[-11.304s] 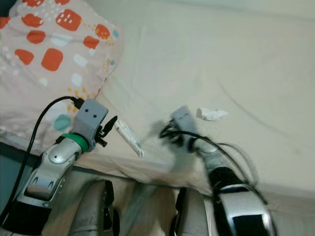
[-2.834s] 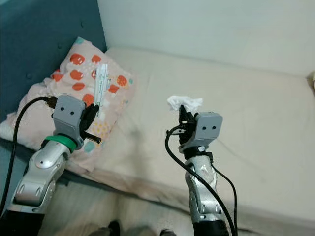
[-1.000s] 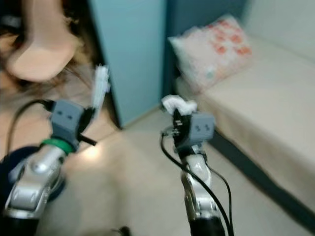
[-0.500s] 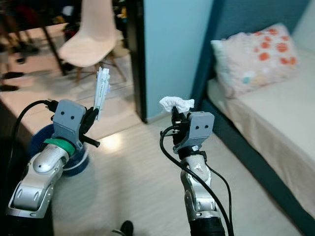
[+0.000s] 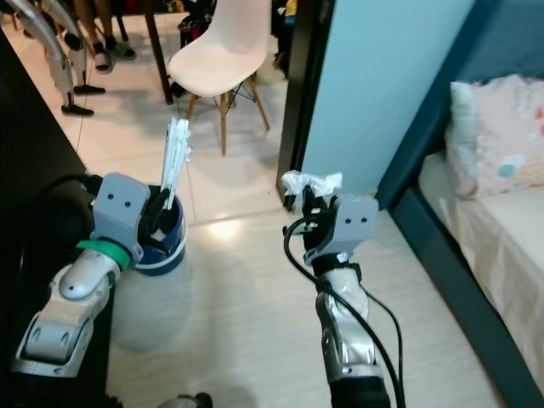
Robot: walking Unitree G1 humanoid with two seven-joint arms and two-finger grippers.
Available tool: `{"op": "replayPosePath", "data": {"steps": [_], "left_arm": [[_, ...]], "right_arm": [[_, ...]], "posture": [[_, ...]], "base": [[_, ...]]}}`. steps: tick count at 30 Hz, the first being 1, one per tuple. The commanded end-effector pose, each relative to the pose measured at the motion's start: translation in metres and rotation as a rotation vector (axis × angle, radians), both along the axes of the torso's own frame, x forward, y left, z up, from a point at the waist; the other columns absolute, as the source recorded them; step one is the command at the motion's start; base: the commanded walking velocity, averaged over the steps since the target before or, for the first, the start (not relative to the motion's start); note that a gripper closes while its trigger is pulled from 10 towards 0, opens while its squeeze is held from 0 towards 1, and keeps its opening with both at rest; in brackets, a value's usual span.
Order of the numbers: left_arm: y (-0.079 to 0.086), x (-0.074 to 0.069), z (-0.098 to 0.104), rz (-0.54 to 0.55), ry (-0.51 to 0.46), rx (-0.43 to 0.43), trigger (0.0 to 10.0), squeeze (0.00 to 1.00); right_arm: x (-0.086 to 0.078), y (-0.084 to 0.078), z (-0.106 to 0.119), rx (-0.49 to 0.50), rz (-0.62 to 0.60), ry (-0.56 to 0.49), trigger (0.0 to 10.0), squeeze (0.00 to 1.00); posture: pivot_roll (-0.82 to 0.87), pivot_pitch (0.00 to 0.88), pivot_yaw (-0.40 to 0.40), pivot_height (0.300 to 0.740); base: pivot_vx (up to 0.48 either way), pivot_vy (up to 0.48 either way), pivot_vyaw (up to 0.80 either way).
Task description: Clean up the room
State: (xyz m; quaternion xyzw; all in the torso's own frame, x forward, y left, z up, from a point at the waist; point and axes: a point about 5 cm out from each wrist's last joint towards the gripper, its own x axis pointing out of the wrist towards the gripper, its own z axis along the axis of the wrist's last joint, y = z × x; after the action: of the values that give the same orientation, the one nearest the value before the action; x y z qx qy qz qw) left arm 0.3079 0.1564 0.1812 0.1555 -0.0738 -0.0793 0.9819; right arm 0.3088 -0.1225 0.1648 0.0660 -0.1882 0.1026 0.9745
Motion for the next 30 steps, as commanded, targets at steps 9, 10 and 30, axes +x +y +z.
{"op": "replayPosePath", "data": {"steps": [9, 10, 30], "left_arm": [[-0.006, 0.0, -0.002, -0.015, 0.007, 0.006, 10.0, 0.0], [-0.006, 0.0, -0.002, -0.015, 0.007, 0.006, 10.0, 0.0], [-0.004, -0.001, -0.021, 0.049, 0.082, 0.026, 10.0, 0.0]], "right_arm": [[-0.002, -0.011, -0.007, -0.019, -0.027, 0.022, 10.0, 0.0], [-0.002, -0.011, -0.007, -0.019, -0.027, 0.022, 10.0, 0.0], [-0.004, -0.002, -0.01, -0.023, 0.068, 0.035, 10.0, 0.0]], "posture": [[0.1, 0.096, 0.056, 0.74], [0.1, 0.096, 0.056, 0.74], [0.11, 0.095, 0.059, 0.74]], "base": [[0.472, 0.0, 0.39], [0.472, 0.0, 0.72], [0.472, 0.0, 0.71]]}}
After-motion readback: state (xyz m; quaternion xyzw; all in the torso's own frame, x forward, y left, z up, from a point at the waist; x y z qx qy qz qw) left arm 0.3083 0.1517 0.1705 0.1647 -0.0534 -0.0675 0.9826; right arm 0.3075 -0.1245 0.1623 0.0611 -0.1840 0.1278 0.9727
